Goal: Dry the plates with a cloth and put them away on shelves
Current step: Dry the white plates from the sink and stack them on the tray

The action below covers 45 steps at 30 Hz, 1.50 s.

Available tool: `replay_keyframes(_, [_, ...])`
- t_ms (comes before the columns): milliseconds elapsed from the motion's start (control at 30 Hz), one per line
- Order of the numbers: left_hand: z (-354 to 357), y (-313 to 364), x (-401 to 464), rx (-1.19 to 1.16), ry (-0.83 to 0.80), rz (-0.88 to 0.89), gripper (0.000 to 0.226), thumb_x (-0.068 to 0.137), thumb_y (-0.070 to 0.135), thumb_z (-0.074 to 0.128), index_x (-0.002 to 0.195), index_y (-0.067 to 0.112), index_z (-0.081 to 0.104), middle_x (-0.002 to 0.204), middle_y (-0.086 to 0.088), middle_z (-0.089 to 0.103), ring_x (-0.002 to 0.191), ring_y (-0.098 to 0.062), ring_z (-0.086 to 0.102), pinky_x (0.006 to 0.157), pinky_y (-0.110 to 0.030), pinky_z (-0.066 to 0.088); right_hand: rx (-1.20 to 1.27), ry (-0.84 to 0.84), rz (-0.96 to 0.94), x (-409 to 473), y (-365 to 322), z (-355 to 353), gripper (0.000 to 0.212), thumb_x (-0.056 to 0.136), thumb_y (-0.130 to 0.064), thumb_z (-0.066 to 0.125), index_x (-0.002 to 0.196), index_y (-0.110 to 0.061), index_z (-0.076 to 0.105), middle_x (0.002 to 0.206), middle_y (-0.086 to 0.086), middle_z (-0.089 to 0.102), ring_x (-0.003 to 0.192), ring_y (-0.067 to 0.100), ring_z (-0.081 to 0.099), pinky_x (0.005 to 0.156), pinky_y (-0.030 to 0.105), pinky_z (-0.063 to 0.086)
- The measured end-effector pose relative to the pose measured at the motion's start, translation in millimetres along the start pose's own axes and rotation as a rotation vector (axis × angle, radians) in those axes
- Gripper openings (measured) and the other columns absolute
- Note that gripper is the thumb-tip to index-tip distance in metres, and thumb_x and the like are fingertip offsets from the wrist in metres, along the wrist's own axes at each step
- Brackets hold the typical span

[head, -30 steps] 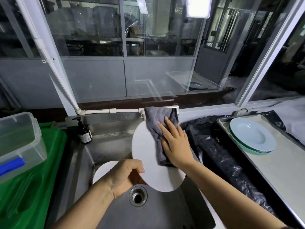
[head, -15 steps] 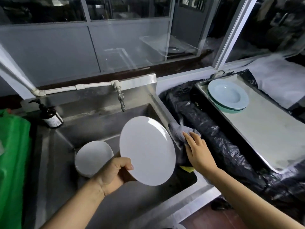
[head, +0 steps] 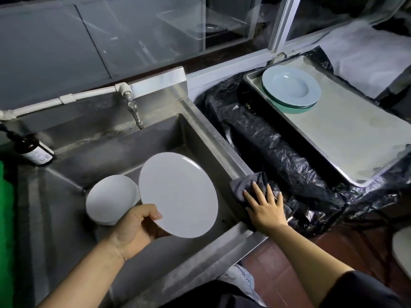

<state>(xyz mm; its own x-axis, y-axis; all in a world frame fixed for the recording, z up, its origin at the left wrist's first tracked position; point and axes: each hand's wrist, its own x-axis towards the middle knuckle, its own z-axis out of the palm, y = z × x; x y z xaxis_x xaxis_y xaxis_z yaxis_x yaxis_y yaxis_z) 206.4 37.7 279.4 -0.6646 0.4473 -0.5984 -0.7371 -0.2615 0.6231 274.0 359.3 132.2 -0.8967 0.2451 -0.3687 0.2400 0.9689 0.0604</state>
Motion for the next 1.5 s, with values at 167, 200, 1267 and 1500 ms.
replay_keyframes(167, [12,-4,3,0.028,-0.03,-0.014,0.084,0.036,0.005,0.065,0.121,0.008,0.061,0.115,-0.016,0.069,0.099,-0.035,0.064,0.068,-0.04,0.059,0.053,-0.009,0.002,-2,-1,-11,0.058,0.1,-0.058,0.024,0.153,-0.042,0.007,0.163,-0.008,-0.012,0.148,0.036,-0.017,0.112,0.064,-0.01])
replay_keyframes(200, [15,-3,5,0.027,-0.037,-0.013,0.084,0.038,0.003,0.063,0.121,0.008,0.061,0.115,-0.016,0.069,0.1,-0.035,0.063,0.067,-0.04,0.059,0.089,-0.019,0.005,-3,-1,-16,0.059,0.1,-0.059,0.024,0.153,-0.043,0.004,0.163,-0.009,-0.012,0.148,0.035,-0.018,0.112,0.063,-0.011])
replay_keyframes(1267, [370,-43,180,0.407,-0.231,-0.048,0.049,0.076,0.003,0.057,0.125,0.008,0.058,0.121,-0.013,0.067,0.111,-0.033,0.062,0.07,-0.043,0.057,1.401,0.462,0.31,-24,306,-155,0.064,0.085,0.008,0.054,0.136,-0.031,0.05,0.125,-0.006,0.057,0.097,0.01,0.062,0.073,0.022,0.052])
replay_keyframes(1500, [423,-62,257,0.807,-0.182,0.031,0.05,0.08,-0.017,0.053,0.115,0.017,0.06,0.113,-0.003,0.068,0.108,-0.022,0.062,0.075,-0.034,0.057,1.393,0.367,0.406,30,369,-145,0.071,0.081,0.004,0.053,0.141,-0.032,0.044,0.13,-0.004,0.056,0.103,0.015,0.061,0.078,0.028,0.05])
